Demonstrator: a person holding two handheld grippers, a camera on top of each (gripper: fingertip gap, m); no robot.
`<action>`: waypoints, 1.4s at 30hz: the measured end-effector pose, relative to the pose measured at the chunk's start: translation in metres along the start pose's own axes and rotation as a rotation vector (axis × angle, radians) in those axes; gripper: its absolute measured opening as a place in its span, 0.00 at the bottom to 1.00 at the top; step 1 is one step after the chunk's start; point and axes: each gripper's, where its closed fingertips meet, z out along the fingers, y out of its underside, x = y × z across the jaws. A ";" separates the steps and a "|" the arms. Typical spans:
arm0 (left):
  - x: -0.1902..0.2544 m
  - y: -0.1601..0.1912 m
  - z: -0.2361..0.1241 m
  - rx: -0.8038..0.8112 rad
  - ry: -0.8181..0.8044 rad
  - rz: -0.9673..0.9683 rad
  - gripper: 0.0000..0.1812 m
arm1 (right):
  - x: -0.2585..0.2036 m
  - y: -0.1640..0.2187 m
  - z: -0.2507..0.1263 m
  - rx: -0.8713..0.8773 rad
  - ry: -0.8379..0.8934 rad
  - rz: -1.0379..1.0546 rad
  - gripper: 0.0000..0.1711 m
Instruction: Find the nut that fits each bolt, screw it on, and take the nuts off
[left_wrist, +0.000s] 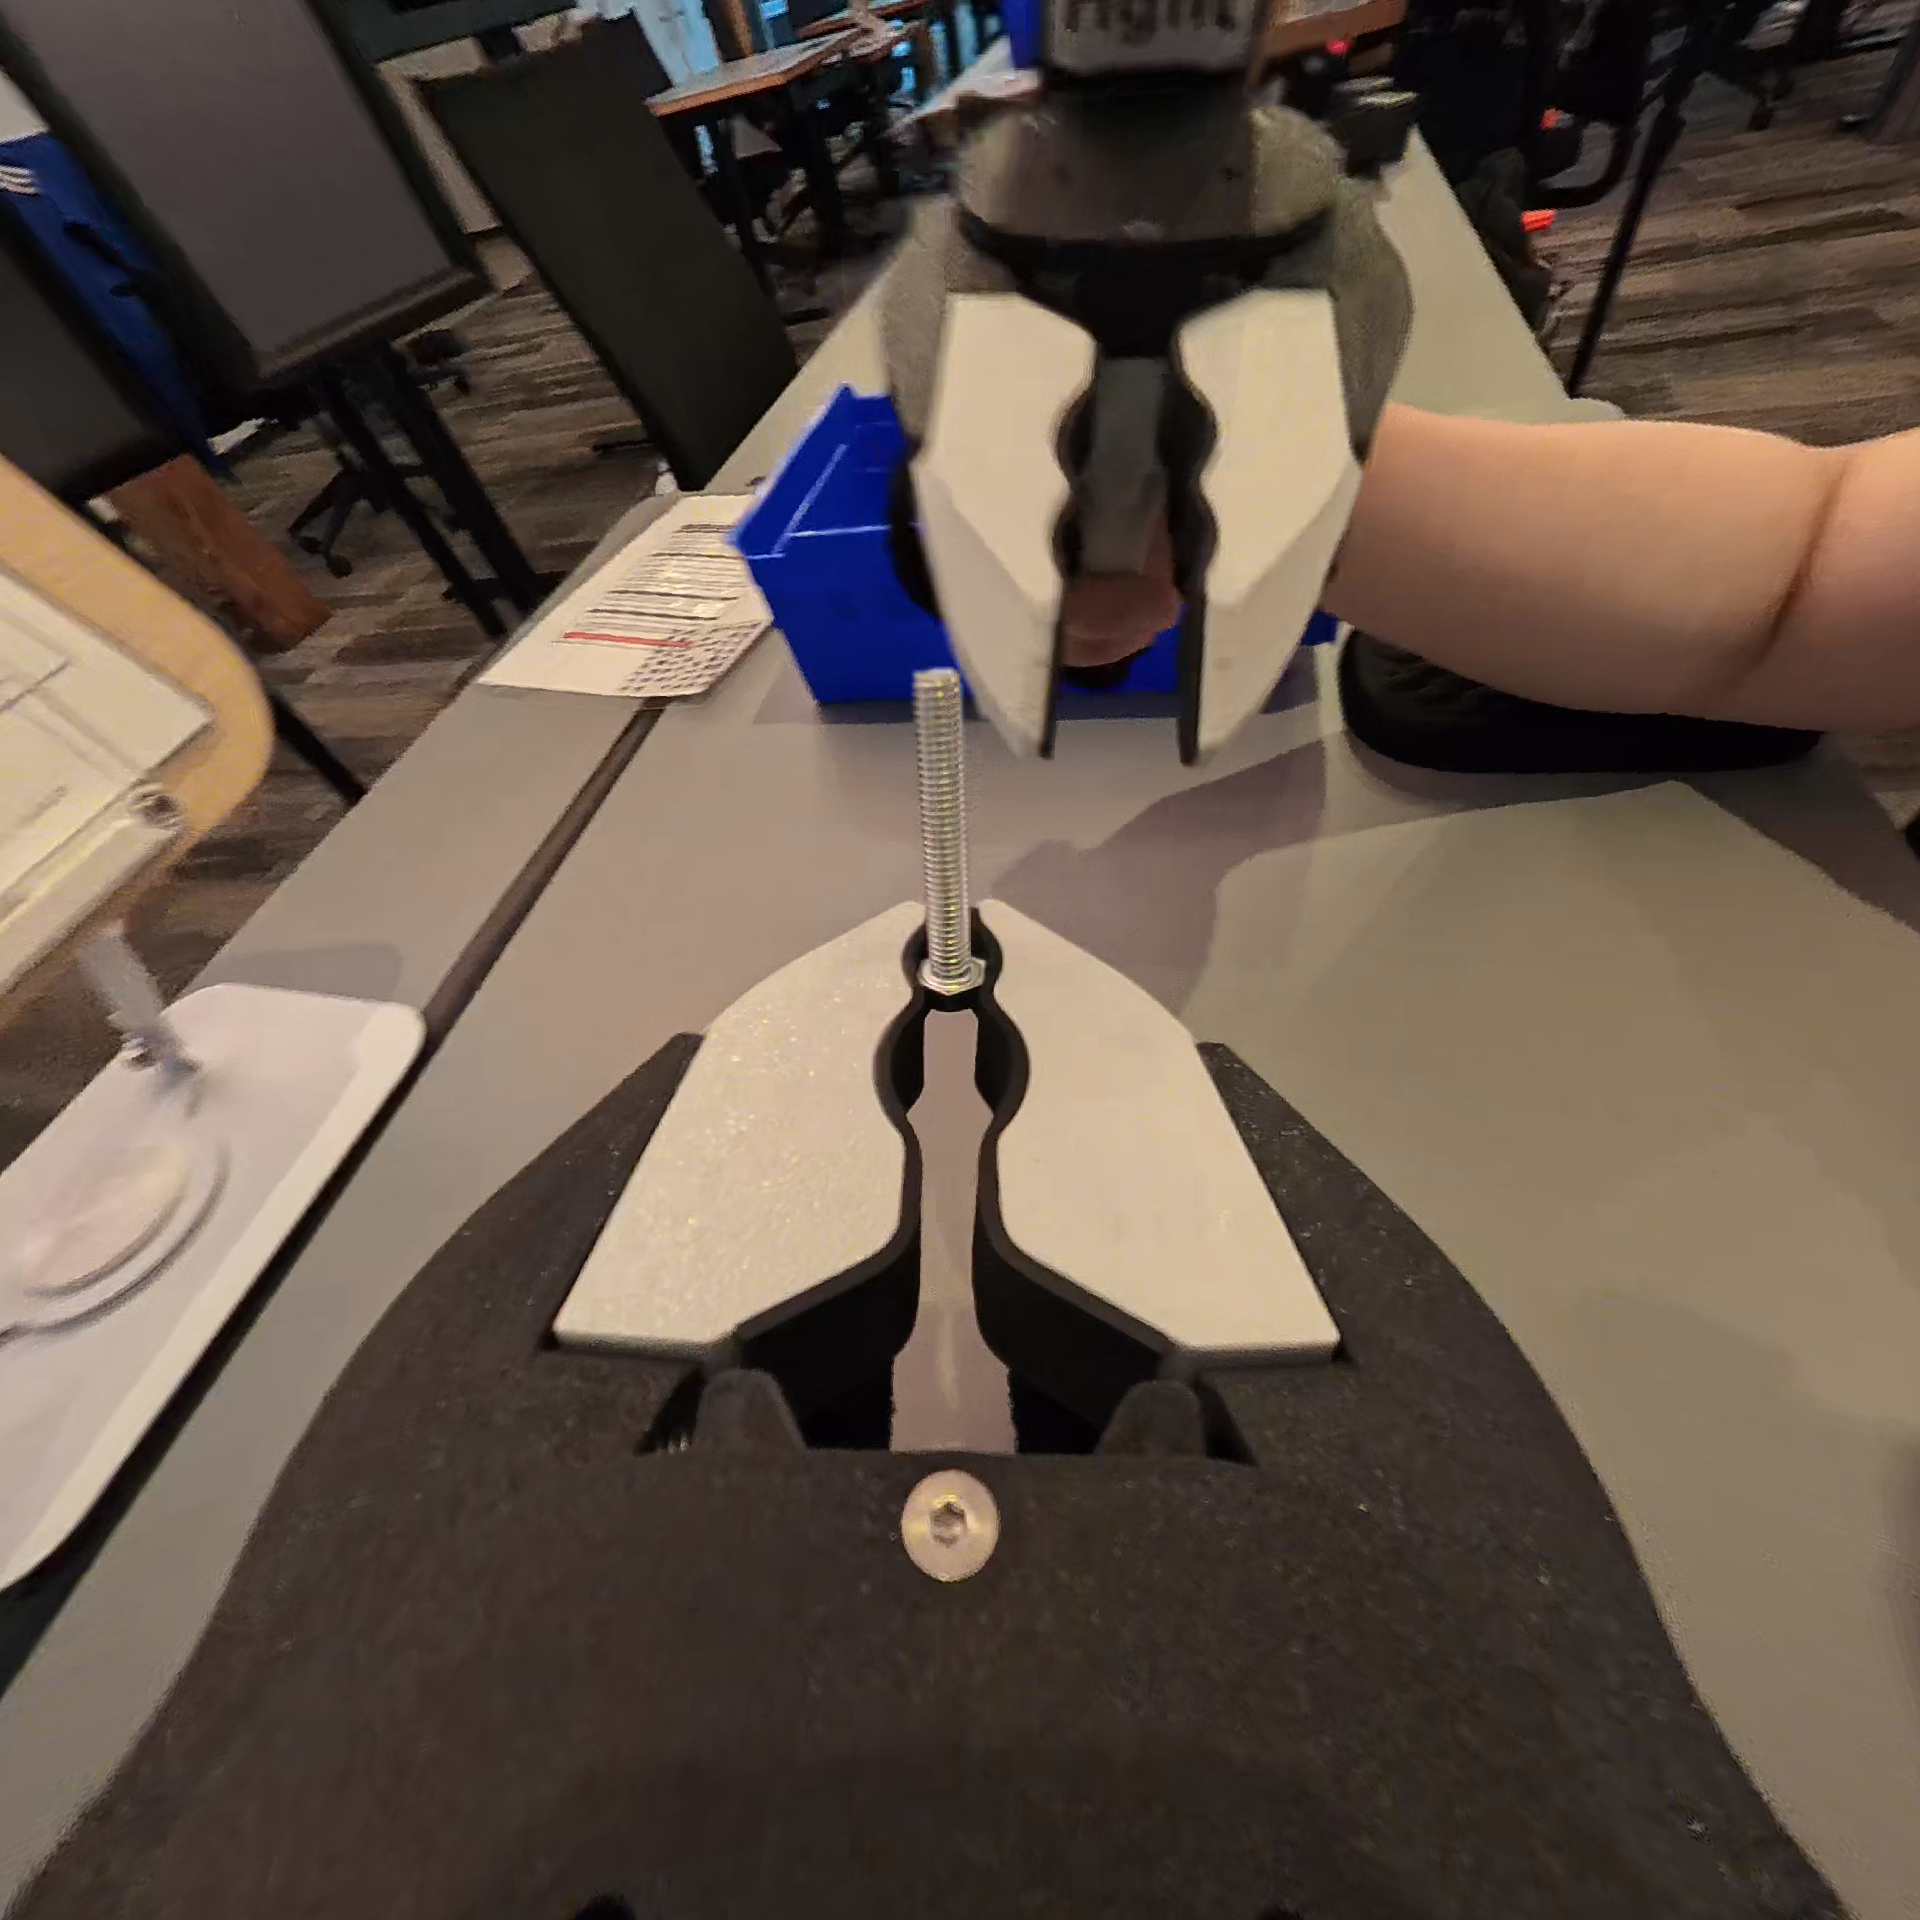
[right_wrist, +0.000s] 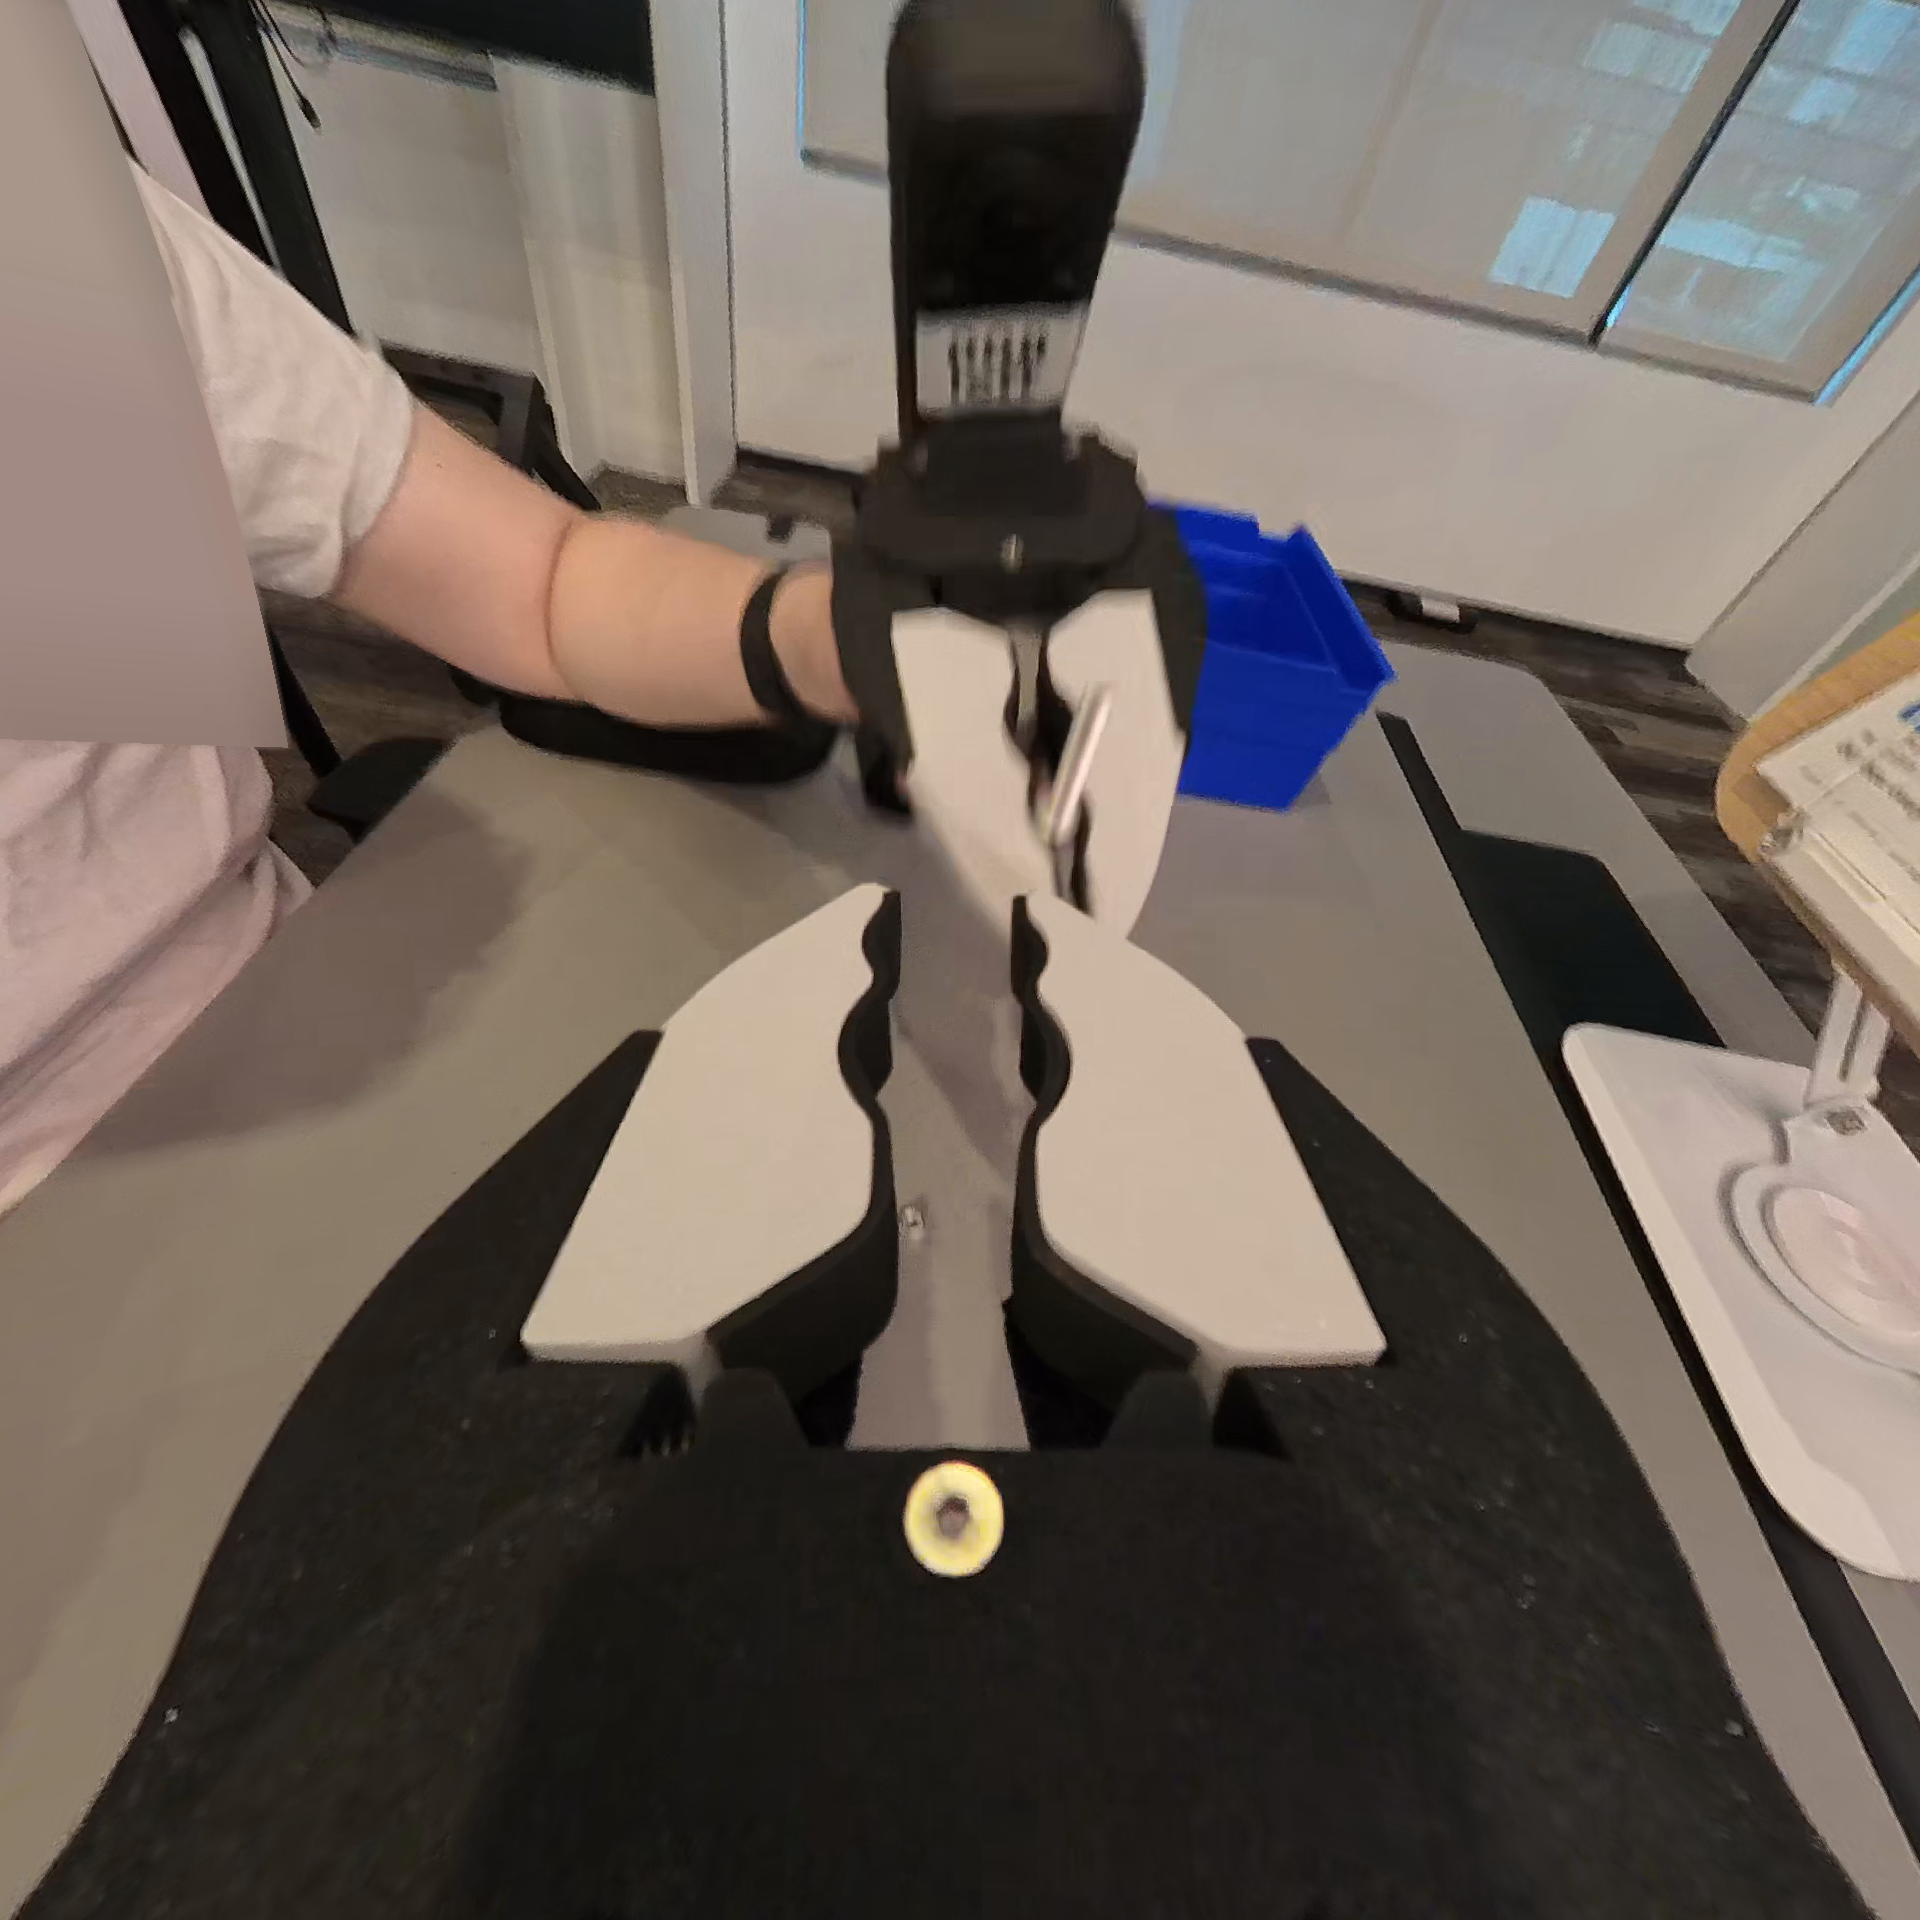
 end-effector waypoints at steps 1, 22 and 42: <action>-0.009 -0.002 -0.007 0.008 -0.022 -0.020 0.02 | 0.002 0.011 0.000 -0.049 0.003 0.002 0.11; -0.064 0.008 -0.049 -0.085 -0.205 -0.075 0.02 | -0.015 0.158 0.061 -0.717 -0.040 0.111 0.07; -0.060 0.013 -0.043 -0.110 -0.182 -0.076 0.02 | -0.018 0.174 0.066 -0.810 -0.031 0.076 0.06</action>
